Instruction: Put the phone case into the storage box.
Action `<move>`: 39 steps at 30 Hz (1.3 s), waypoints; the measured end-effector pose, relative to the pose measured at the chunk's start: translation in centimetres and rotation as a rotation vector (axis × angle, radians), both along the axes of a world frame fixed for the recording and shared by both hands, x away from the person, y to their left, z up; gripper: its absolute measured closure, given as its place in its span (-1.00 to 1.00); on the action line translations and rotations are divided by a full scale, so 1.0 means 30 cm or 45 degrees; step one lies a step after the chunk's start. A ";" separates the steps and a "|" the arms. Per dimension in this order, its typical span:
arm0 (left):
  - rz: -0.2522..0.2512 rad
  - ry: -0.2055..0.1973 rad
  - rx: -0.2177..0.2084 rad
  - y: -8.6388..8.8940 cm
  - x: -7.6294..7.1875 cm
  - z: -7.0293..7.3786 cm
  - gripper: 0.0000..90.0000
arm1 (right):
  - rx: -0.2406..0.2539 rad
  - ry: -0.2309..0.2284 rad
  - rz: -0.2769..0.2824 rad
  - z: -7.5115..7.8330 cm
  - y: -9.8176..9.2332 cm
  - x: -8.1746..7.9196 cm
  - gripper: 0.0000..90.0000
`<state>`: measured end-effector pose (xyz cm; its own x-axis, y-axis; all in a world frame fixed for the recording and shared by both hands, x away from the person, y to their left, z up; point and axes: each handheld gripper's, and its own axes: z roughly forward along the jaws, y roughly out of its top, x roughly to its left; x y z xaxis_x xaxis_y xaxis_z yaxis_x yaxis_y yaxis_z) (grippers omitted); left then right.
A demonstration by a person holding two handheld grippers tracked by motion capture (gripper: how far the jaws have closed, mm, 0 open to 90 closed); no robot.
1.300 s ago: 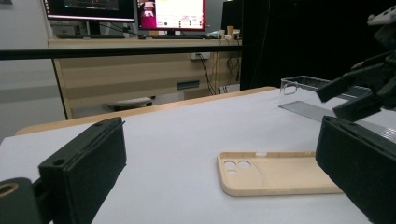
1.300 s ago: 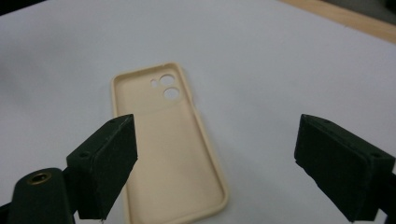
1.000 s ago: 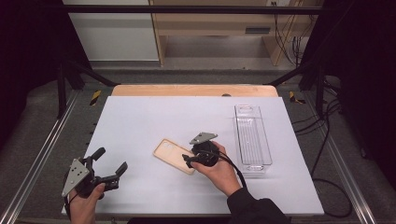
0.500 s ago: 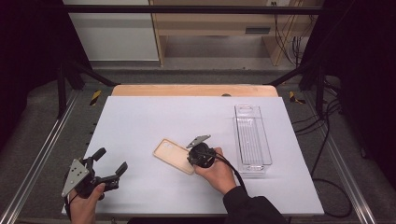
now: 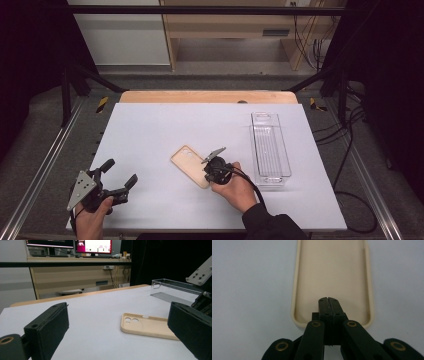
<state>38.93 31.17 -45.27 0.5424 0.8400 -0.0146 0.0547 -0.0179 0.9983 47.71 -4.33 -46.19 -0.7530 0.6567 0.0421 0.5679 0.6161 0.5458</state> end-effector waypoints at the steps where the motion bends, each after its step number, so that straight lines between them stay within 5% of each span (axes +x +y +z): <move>1: -0.001 0.001 -0.002 0.000 0.000 -0.001 -0.93 | 0.001 0.004 -0.003 0.000 -0.004 -0.007 1.00; 17: -0.007 0.006 0.019 -0.004 -0.002 -0.003 -0.93 | 0.030 0.017 0.009 -0.005 -0.124 -0.138 1.00; 36: -0.022 0.010 0.028 -0.014 -0.005 -0.004 -0.92 | 0.054 0.029 0.032 -0.006 -0.156 -0.153 1.00; 39: -0.029 0.022 0.031 -0.021 0.001 -0.009 -0.92 | 0.080 -0.012 0.030 -0.004 -0.167 -0.157 1.00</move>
<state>38.97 30.55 -45.55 0.5615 0.8275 -0.0035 0.0709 -0.0439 0.9965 43.01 -9.34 -46.32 -0.7686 0.6352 0.0756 0.5484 0.5935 0.5891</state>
